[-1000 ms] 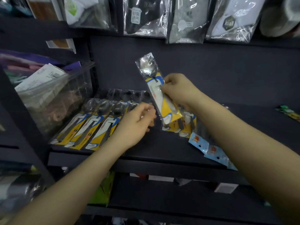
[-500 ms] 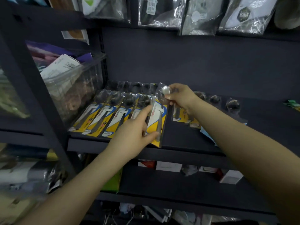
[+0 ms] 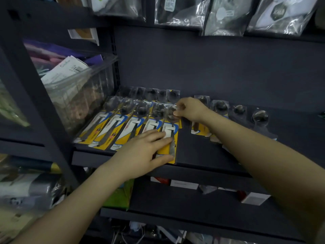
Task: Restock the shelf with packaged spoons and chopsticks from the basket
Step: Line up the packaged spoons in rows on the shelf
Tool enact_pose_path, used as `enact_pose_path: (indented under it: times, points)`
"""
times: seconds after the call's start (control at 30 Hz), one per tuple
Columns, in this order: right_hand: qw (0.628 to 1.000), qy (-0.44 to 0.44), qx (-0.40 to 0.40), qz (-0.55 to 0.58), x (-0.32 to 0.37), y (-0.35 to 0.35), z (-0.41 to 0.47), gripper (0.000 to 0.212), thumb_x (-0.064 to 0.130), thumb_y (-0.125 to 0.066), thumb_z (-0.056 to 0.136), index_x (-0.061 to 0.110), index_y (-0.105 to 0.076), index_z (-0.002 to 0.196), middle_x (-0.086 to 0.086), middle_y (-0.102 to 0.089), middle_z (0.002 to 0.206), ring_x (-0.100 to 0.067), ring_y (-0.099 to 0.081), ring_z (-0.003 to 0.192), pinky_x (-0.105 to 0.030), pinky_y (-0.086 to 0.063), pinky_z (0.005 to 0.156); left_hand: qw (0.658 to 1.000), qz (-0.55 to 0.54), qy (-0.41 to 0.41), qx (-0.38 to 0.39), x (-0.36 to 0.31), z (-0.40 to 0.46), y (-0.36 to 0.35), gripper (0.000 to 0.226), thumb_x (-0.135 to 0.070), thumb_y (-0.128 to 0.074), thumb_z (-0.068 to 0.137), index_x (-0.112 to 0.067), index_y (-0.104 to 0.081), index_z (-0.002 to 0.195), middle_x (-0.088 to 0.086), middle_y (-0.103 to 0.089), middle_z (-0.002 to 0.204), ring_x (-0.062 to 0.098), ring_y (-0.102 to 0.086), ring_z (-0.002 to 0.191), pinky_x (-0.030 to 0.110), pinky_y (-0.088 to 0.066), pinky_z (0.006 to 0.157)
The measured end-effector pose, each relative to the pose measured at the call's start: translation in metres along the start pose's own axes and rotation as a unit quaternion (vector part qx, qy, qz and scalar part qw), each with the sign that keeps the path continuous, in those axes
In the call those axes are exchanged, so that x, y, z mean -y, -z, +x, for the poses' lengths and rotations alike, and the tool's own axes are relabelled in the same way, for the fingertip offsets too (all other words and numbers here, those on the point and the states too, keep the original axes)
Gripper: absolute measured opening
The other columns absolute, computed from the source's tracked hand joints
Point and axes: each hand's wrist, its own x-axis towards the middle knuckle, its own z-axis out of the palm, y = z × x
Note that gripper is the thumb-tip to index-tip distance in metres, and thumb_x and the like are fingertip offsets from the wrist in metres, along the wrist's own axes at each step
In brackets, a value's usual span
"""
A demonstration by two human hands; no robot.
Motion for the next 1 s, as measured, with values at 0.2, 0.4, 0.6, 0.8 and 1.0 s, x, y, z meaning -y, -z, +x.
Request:
enact_pose_path:
  times: [0.2,0.4,0.6,0.8,1.0]
  points:
    - [0.957,-0.068,0.088,0.267,-0.001,0.002,-0.012,0.045,0.005,-0.055,0.091,-0.004,-0.039,0.132,-0.013,-0.054,0.102,-0.024,-0.060,0.092,-0.034,-0.056,0.087,1.000,0.006,-0.017,-0.015,0.005,0.004,0.002,0.084,-0.081,-0.014,0.071,-0.034,-0.037,0.137,-0.006,-0.044,0.137,0.016,-0.039,0.129,0.035,-0.042,0.101]
    - [0.999,-0.010,-0.034,-0.007,-0.041,0.044,-0.007,0.032,0.013,-0.052,0.091,0.000,-0.055,0.120,-0.019,-0.060,0.120,-0.034,-0.058,0.106,-0.040,-0.045,0.093,0.996,-0.029,-0.038,-0.069,-0.006,0.019,0.021,0.073,-0.064,-0.033,0.075,-0.030,-0.035,0.139,-0.006,-0.047,0.136,0.013,-0.044,0.125,0.021,-0.033,0.098]
    - [0.983,-0.042,0.023,-0.177,-0.096,0.069,0.009,0.036,0.022,-0.049,0.092,-0.002,-0.055,0.118,-0.021,-0.054,0.129,-0.035,-0.051,0.116,-0.034,-0.040,0.091,0.999,-0.008,-0.050,0.001,-0.024,0.079,0.028,0.059,-0.055,-0.048,0.083,-0.027,-0.041,0.135,-0.009,-0.044,0.136,0.011,-0.044,0.124,0.034,-0.041,0.102]
    - [0.999,-0.024,0.019,-0.035,-0.119,0.072,0.033,0.020,0.009,-0.066,0.082,0.004,-0.066,0.101,-0.009,-0.064,0.095,-0.022,-0.057,0.086,-0.028,-0.042,0.073,0.976,0.163,-0.084,0.118,-0.038,0.123,0.013,0.067,-0.057,-0.037,0.088,-0.029,-0.014,0.146,-0.003,-0.014,0.157,0.018,-0.021,0.142,0.037,-0.030,0.112]
    - [0.973,0.003,0.050,0.226,-0.131,0.082,0.041,0.016,-0.003,-0.062,0.083,0.012,-0.060,0.082,-0.012,-0.062,0.078,-0.030,-0.059,0.079,-0.046,-0.049,0.083,0.975,0.180,-0.061,0.118,-0.033,0.138,0.003,0.064,-0.059,-0.028,0.090,-0.033,-0.012,0.146,-0.003,-0.017,0.157,0.019,-0.022,0.142,0.034,-0.026,0.114]
